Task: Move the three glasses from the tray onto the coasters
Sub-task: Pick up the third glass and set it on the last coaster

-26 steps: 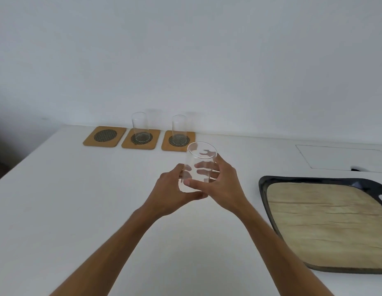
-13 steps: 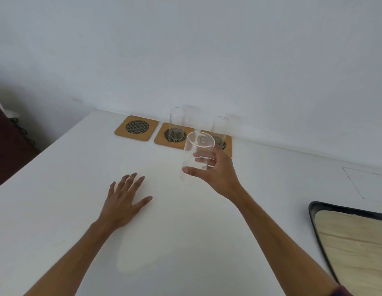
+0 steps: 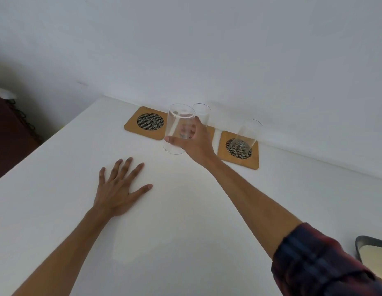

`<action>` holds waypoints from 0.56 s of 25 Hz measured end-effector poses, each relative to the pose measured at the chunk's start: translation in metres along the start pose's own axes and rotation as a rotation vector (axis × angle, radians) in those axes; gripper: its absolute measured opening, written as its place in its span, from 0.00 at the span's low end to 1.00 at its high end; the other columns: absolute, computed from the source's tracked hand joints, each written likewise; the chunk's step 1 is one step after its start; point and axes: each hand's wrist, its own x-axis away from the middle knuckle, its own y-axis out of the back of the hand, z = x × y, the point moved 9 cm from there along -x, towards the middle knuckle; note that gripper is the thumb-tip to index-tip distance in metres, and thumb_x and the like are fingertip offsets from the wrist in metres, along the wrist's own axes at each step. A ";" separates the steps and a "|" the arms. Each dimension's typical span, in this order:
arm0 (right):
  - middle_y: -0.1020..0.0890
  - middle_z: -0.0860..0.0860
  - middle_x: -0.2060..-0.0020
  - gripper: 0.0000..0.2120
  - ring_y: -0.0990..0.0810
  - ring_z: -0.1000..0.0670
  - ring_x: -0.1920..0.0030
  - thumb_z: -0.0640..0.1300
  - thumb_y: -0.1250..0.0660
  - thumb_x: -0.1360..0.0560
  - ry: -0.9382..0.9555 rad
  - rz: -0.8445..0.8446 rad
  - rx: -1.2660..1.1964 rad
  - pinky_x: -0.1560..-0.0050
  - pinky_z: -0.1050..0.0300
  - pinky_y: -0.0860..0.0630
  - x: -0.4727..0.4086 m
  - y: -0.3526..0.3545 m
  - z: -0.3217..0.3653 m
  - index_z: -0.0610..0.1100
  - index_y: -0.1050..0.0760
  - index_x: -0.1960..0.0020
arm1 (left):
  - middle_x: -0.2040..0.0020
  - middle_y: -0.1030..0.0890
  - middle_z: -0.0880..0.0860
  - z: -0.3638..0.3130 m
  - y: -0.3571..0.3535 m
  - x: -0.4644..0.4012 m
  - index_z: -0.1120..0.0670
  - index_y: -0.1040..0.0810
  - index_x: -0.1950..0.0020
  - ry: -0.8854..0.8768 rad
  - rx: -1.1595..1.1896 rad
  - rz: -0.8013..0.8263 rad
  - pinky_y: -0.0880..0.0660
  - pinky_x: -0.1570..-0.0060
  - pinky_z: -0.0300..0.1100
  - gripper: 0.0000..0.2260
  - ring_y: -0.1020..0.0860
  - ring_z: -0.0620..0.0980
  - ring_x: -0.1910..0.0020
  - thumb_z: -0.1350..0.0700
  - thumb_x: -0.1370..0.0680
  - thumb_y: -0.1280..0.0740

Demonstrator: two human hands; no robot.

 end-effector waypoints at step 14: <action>0.22 0.49 0.49 0.37 0.22 0.48 0.46 0.50 0.18 0.36 -0.021 0.004 0.093 0.43 0.50 0.24 -0.137 -0.097 -0.039 0.45 0.33 0.34 | 0.19 0.57 0.44 0.007 -0.003 -0.012 0.34 0.60 0.24 0.011 -0.012 -0.034 0.60 0.25 0.60 0.35 0.60 0.48 0.21 0.24 0.29 0.62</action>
